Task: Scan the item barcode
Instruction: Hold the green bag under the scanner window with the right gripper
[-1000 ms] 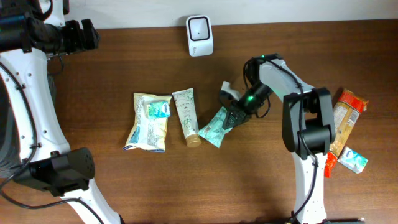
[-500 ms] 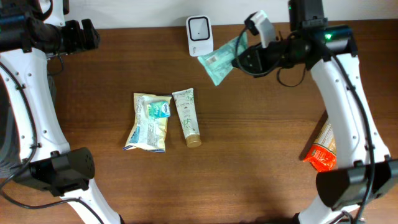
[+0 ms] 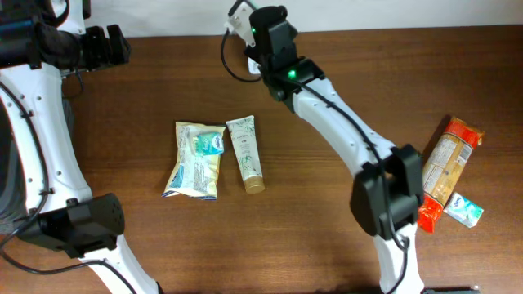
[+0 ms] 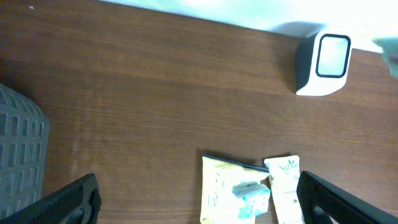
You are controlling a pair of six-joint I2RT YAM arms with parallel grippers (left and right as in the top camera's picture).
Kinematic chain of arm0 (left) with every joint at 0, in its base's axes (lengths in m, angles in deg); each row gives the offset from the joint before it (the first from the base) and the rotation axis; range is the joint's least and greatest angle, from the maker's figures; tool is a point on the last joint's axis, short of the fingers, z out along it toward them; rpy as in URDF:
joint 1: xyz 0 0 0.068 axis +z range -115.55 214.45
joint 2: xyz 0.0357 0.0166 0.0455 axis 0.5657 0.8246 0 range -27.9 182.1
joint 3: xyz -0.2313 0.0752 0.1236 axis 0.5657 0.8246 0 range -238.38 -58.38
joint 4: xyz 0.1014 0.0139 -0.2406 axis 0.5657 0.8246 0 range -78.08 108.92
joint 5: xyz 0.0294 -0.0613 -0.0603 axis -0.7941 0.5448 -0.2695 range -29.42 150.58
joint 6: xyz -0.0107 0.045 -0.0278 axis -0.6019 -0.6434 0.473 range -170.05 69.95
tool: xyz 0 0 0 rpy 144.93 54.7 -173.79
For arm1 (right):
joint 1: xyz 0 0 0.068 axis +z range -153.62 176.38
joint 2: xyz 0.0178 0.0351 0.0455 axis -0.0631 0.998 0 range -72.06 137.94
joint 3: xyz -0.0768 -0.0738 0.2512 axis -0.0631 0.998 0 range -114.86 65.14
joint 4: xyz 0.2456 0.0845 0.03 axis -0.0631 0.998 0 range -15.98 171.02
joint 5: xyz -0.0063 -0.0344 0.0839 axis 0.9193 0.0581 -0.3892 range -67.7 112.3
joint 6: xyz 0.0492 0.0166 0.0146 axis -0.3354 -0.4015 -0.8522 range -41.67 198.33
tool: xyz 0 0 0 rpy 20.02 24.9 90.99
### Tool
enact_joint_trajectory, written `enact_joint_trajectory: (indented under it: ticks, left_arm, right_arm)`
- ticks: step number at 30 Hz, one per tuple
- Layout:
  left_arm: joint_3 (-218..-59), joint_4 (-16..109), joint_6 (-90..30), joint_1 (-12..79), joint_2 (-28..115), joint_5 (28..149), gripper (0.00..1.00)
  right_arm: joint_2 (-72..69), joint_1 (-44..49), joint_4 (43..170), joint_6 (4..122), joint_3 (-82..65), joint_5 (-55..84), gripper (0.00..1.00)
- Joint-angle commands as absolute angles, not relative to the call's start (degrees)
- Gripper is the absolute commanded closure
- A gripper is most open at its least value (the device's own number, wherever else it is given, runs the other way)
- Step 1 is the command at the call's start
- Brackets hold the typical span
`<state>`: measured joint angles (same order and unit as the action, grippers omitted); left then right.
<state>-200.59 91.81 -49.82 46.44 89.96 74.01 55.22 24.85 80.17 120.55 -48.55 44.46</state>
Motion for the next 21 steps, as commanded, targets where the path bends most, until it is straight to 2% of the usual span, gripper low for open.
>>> enact_joint_trajectory:
  ticks: [1, 5, 21]
  left_arm:
    - [-200.7, 91.79, -50.26, 46.61, 90.35, 74.04, 0.01]
    - [-200.7, 91.79, -50.26, 46.61, 90.35, 74.06, 0.01]
    - [-200.7, 91.79, -50.26, 46.61, 90.35, 74.06, 0.01]
  right_arm:
    - [59.77, 23.65, 68.83, 135.67, -49.43, 49.46, 0.96]
    - [64.1, 22.1, 60.37, 141.97, -49.43, 49.42, 0.96]
    - [65.84, 21.75, 60.48, 141.62, -49.43, 48.02, 0.96]
